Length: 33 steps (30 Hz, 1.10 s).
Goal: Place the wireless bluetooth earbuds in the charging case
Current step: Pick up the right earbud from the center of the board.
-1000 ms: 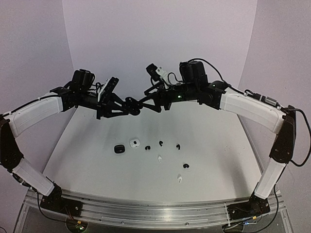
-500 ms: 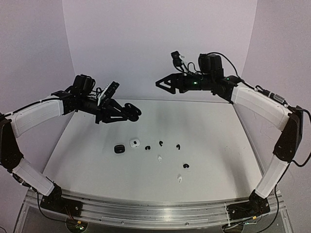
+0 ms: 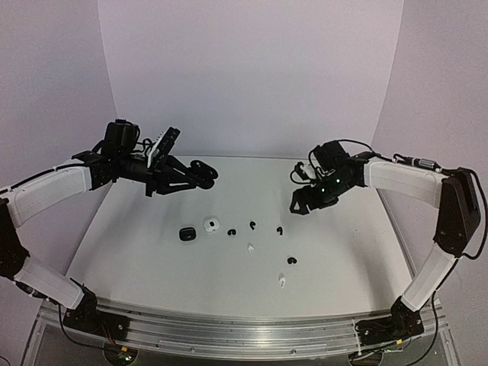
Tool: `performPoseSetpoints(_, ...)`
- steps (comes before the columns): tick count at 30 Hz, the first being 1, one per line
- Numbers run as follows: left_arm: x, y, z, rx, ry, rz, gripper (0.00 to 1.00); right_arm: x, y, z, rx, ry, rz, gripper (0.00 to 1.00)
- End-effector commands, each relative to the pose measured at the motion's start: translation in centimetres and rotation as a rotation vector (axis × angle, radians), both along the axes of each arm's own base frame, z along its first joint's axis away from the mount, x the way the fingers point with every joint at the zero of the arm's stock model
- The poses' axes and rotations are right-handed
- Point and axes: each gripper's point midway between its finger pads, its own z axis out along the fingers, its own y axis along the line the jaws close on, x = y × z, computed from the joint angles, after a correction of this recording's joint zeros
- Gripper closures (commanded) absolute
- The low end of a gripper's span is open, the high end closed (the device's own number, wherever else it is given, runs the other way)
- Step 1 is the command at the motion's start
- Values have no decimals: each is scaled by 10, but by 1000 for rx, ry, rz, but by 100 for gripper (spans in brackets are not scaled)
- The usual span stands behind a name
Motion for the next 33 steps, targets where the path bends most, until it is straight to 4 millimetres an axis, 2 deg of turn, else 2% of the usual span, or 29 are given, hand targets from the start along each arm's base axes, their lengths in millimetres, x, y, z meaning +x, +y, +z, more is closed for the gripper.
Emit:
performPoseSetpoints(1, -3, 3, 17, -42, -72, 17, 100, -25, -15, -41, -147, 42, 198, 17)
performPoseSetpoints(6, -3, 6, 18, -46, -98, 50, 100, -53, -19, -63, -146, 53, 344, 21)
performPoseSetpoints(10, -3, 6, 18, -46, -99, 52, 100, -56, -26, -84, -187, 64, 348, 30)
performPoseSetpoints(13, -2, 6, 19, -47, -98, 52, 100, -56, -21, -95, -182, 82, 374, 37)
performPoseSetpoints(19, -2, 7, 19, -41, -107, 61, 100, -55, -3, -96, -181, 41, 433, 38)
performPoseSetpoints(24, -1, 6, 18, -41, -114, 67, 100, -58, 5, -105, -187, 57, 450, 40)
performPoseSetpoints(33, 1, 7, 17, -38, -123, 77, 100, -68, 14, -107, -157, 73, 488, 42)
